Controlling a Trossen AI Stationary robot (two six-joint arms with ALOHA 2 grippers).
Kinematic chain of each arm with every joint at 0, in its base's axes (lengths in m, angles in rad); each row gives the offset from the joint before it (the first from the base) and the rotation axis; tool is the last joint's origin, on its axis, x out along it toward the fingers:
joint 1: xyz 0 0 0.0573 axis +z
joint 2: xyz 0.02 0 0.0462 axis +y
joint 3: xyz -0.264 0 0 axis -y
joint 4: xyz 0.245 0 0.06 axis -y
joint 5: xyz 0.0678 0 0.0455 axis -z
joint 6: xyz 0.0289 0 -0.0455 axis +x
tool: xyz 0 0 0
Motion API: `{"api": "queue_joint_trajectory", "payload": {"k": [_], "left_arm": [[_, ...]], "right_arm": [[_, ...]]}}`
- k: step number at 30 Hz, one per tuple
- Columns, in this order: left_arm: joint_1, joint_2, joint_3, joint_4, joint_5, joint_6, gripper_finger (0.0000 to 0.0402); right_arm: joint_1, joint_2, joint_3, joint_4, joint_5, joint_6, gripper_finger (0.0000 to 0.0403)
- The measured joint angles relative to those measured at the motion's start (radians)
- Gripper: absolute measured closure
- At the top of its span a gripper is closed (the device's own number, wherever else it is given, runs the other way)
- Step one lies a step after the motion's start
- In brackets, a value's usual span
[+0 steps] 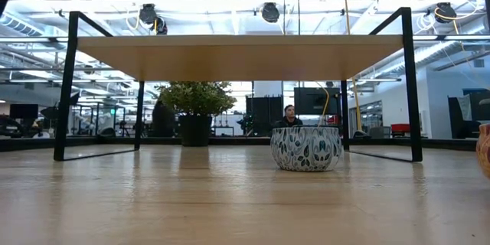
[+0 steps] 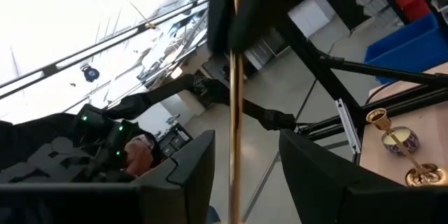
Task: Stock candles and holders on shelf
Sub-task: Put the middle gold candle holder on the shelf
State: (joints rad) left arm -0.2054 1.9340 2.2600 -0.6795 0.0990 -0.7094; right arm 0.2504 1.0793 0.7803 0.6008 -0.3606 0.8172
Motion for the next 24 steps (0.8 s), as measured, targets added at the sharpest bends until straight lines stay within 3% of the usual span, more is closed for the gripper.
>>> {"api": "queue_joint_trajectory", "payload": {"k": [17,24], "left_arm": [[0.036,0.056,-0.001,0.054,0.060,0.002,0.0386],[0.034,0.056,-0.001,0.035,0.077,0.008,0.0386]], "right_arm": [[0.022,0.033,0.000,0.030,0.019,0.013,0.0250],[0.022,0.033,0.000,0.031,0.019,0.010,0.0308]]}}
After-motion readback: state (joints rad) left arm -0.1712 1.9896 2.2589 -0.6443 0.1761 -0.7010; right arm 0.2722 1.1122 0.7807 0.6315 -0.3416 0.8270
